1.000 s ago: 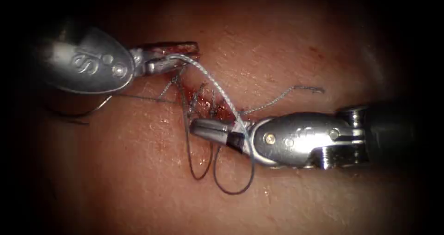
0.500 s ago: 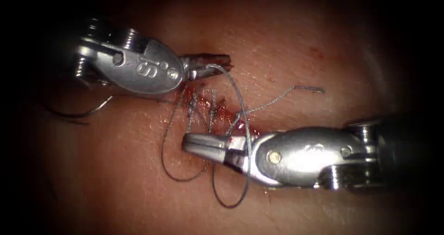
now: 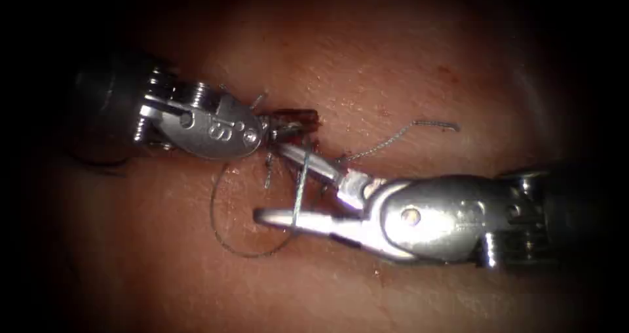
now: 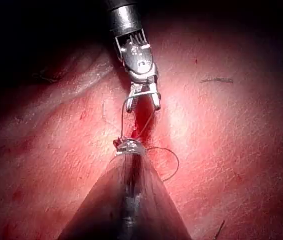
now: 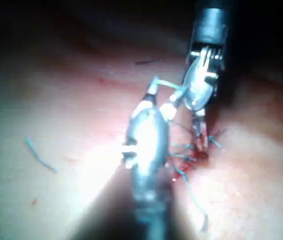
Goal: Wound Closure
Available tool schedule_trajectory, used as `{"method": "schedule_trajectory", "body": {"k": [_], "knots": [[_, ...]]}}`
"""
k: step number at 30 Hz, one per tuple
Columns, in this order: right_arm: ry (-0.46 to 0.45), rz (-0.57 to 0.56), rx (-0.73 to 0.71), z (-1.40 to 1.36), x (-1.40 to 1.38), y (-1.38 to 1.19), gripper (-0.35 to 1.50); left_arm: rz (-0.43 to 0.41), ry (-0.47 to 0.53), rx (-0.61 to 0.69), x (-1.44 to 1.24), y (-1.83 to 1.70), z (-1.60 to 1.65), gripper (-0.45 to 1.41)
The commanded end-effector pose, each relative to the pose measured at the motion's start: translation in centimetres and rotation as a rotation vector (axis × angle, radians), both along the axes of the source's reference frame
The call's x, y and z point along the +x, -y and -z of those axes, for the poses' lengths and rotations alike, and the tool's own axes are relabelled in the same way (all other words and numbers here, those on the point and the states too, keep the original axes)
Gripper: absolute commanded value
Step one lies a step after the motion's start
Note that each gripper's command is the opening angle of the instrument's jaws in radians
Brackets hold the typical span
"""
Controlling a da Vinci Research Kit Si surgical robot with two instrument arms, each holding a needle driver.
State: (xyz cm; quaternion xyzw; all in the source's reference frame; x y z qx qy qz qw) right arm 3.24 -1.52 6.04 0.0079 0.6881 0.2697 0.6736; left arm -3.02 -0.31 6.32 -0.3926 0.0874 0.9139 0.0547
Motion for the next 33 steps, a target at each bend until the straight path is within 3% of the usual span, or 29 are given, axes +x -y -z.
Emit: {"method": "schedule_trajectory", "body": {"k": [1, 11, 13, 16, 21, 33], "knots": [[-0.005, -0.01, 0.023, -0.13, 0.09, 0.09, 0.68, -0.001, 0.002, 0.001, -0.06, 0.07, -0.07, -0.45], [0.007, -0.088, 0.056, -0.32, 0.12, 0.04, 0.61, 0.003, 0.006, 0.007, -0.1, 0.17, -0.05, -0.45], [0.008, -0.146, 0.075, -0.33, 0.08, 0.02, 0.59, -0.002, 0.009, 0.004, -0.12, 0.25, -0.04, -0.45], [0.037, -0.198, 0.094, -0.37, -0.02, 0.0, 0.59, -0.01, 0.011, 0.004, -0.12, 0.34, 0.0, -0.45], [0.097, -0.386, 0.202, -0.55, -0.45, -0.05, 0.61, -0.02, 0.011, 0.007, -0.11, 0.47, 0.07, -0.45], [0.065, -0.594, 0.526, -1.2, -0.9, 0.2, 0.59, -0.031, 0.03, 0.024, -0.5, 0.27, 0.22, -0.45]]}}
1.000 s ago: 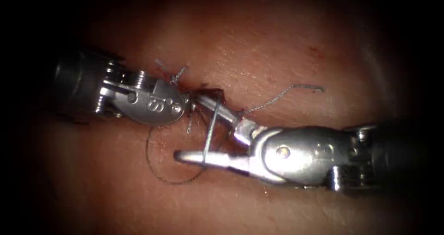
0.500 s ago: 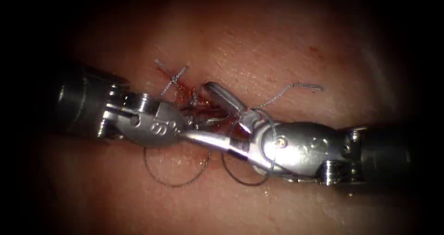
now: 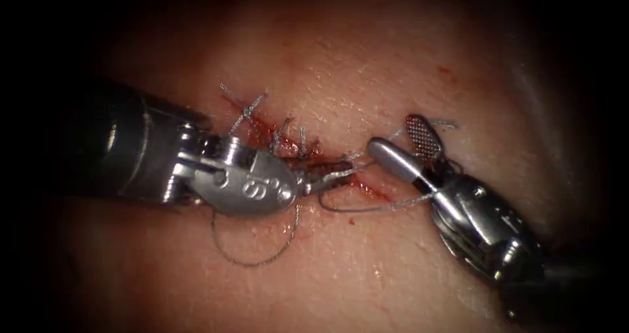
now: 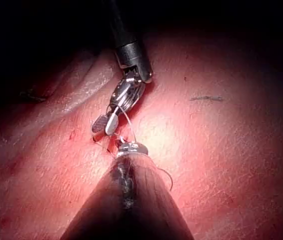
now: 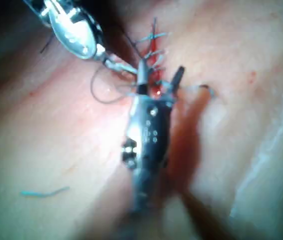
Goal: Wound Closure
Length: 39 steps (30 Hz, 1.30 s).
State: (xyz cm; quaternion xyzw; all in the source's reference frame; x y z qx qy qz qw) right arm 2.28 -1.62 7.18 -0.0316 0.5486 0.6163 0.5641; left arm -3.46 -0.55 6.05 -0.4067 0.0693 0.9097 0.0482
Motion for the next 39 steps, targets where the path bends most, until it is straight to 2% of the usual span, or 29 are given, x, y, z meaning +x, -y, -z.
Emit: {"method": "schedule_trajectory", "body": {"k": [1, 7, 12, 17, 20, 22, 28, 33, 35, 38, 39], "knots": [[-0.005, -0.013, 0.022, -0.1, 0.03, 0.11, 0.58, -0.003, 0.002, -0.001, -0.09, 0.01, -0.05, -0.45], [-0.006, -0.041, 0.088, -0.26, -0.05, 0.15, 0.48, -0.017, 0.011, -0.001, -0.13, -0.03, -0.07, -0.45], [-0.025, -0.052, 0.143, -0.51, -0.06, 0.19, 0.48, -0.02, 0.011, -0.003, -0.08, -0.01, -0.06, -0.45], [-0.03, -0.043, 0.16, -0.59, -0.05, 0.17, 0.48, -0.022, 0.009, -0.001, -0.07, 0.0, -0.06, -0.45], [-0.022, -0.033, 0.169, -0.66, 0.0, 0.12, 0.48, -0.023, 0.009, -0.002, -0.07, 0.01, -0.06, -0.45], [-0.012, -0.033, 0.182, -0.73, 0.04, 0.07, 0.58, -0.027, 0.008, -0.001, -0.06, 0.04, -0.06, -0.45], [0.0, -0.028, 0.189, -0.92, 0.03, -0.13, 0.66, -0.03, 0.001, -0.004, 0.03, 0.1, -0.03, -0.45], [0.009, -0.019, 0.204, -0.97, 0.08, -0.21, 0.66, -0.033, -0.002, -0.004, 0.06, 0.12, -0.02, -0.45], [0.001, -0.006, 0.213, -0.98, 0.1, -0.23, 0.63, -0.033, -0.002, -0.004, 0.06, 0.12, -0.02, -0.45], [0.008, -0.007, 0.212, -0.99, 0.14, -0.26, 0.41, -0.034, -0.002, -0.005, 0.06, 0.15, -0.03, -0.45], [0.008, -0.007, 0.212, -0.99, 0.14, -0.26, 0.41, -0.034, -0.002, -0.005, 0.06, 0.15, -0.03, -0.45]]}}
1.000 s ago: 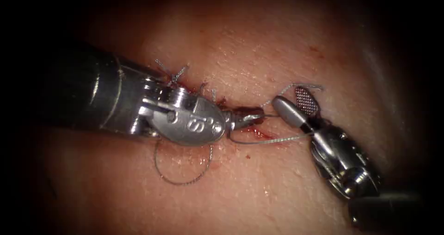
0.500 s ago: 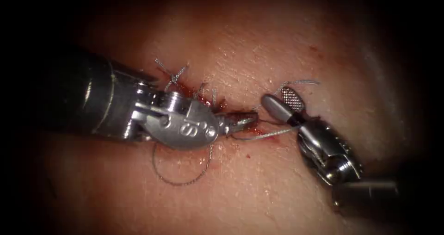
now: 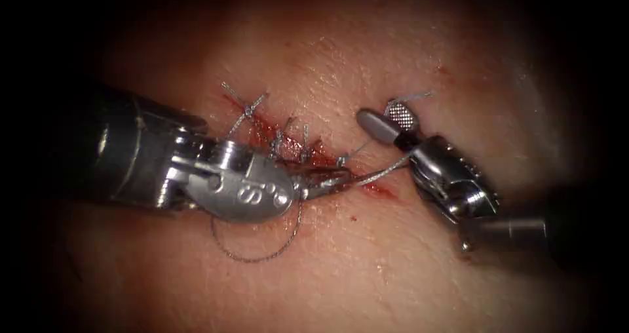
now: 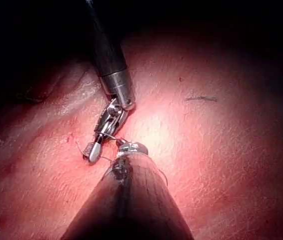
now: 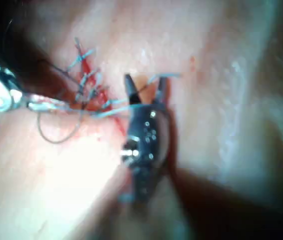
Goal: Wound Closure
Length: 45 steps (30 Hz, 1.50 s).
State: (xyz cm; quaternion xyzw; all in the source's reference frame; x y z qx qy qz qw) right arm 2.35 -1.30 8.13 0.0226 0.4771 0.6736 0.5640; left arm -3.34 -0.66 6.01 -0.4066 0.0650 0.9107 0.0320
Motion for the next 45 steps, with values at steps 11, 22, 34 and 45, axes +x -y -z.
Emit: {"method": "schedule_trajectory", "body": {"k": [11, 22, 34, 45], "knots": [[-0.007, 0.131, -0.078, 0.07, 0.24, 0.1, -0.35, -0.003, -0.027, -0.017, 0.18, 0.02, -0.11, -0.45], [-0.007, 0.184, -0.229, 1.06, 0.41, 0.26, -0.35, 0.058, -0.092, 0.006, 0.59, -0.89, -0.52, -0.45], [0.001, 0.248, -0.252, 0.89, 0.67, 0.83, -0.35, 0.105, -0.139, 0.047, 0.26, -2.18, -1.11, -0.45], [0.002, 0.301, -0.244, 0.8, 0.74, 1.19, -0.35, 0.164, -0.117, 0.086, 0.19, -3.13, -1.02, -0.45]]}}
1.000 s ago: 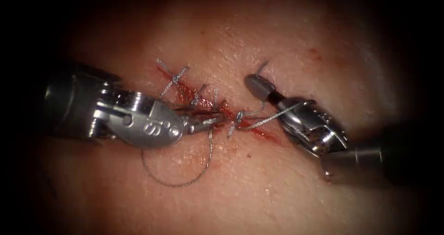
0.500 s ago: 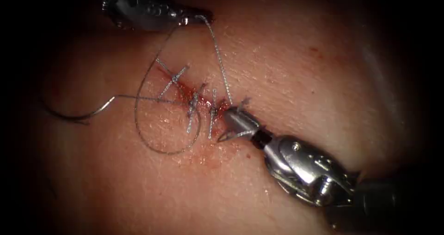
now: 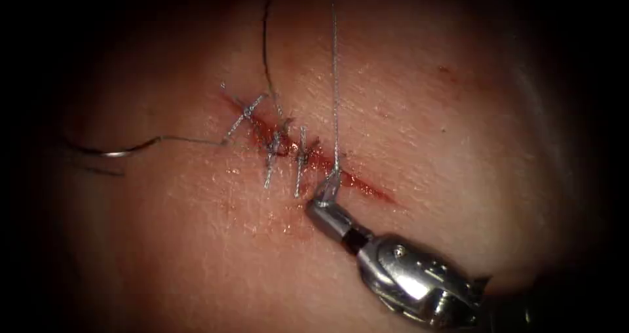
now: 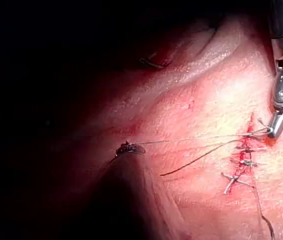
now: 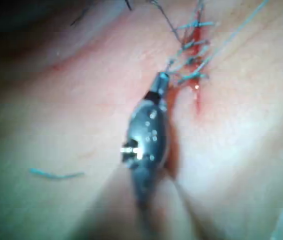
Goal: Wound Closure
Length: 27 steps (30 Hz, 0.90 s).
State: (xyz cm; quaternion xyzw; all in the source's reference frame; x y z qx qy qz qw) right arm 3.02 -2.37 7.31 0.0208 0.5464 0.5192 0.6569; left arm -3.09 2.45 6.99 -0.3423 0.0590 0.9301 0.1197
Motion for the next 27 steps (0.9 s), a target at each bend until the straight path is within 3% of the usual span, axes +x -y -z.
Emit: {"method": "schedule_trajectory", "body": {"k": [1, 10, 18, 27], "knots": [[-0.005, 0.009, 0.005, -0.01, 0.08, 0.14, -0.35, 0.008, 0.004, -0.003, -0.07, -0.09, -0.04, -0.45], [-0.017, 0.027, 0.003, 0.03, 0.04, 0.23, -0.35, 0.059, -0.023, -0.041, -0.42, -0.6, -0.3, -0.45], [-0.021, 0.028, 0.005, 0.02, 0.03, 0.26, -0.35, 0.105, -0.022, -0.094, -0.57, -0.95, -0.42, -0.45], [-0.027, 0.164, -0.009, -0.04, 0.12, 0.53, -0.35, 0.126, -0.032, -0.139, -0.72, -1.24, -0.62, -0.45]]}}
